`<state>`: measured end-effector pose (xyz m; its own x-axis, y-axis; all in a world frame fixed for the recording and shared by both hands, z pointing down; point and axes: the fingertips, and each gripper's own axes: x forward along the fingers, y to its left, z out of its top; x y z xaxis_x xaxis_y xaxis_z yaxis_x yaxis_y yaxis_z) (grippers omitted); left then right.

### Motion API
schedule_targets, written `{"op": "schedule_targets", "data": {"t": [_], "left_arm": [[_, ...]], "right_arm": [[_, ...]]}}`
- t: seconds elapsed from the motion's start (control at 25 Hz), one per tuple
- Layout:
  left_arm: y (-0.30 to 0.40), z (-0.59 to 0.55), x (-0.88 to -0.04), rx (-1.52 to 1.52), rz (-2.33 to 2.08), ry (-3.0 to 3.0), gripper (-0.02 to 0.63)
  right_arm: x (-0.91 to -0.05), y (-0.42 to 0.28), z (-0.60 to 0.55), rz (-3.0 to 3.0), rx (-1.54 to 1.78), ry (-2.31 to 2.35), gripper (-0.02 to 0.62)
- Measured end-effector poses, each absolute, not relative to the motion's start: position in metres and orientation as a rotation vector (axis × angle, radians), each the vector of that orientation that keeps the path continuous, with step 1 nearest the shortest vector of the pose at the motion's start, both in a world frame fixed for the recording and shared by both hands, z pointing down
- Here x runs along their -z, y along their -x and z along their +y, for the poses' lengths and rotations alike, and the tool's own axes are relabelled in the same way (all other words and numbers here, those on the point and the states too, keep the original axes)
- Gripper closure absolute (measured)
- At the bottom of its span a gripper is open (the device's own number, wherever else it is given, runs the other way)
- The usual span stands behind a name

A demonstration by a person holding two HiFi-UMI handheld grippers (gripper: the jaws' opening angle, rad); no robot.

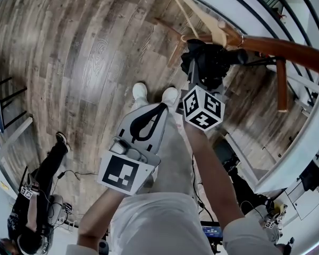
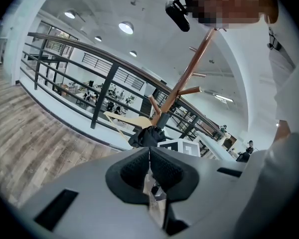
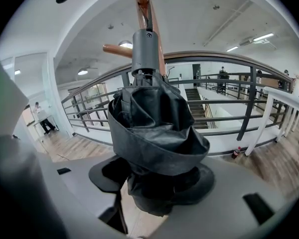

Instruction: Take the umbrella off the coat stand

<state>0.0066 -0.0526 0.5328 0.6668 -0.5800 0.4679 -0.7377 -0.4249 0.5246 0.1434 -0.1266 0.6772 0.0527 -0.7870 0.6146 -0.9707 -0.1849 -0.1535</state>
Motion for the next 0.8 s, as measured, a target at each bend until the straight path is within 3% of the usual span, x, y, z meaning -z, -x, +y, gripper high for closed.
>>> {"op": "schedule_targets", "data": {"t": [0.8], "left_arm": [[-0.006,-0.043,-0.514,-0.264,-1.022,-2.188,0.581]], "right_arm": [[-0.643,-0.126,-0.105,-1.882,-0.81,-1.969,0.325]]}}
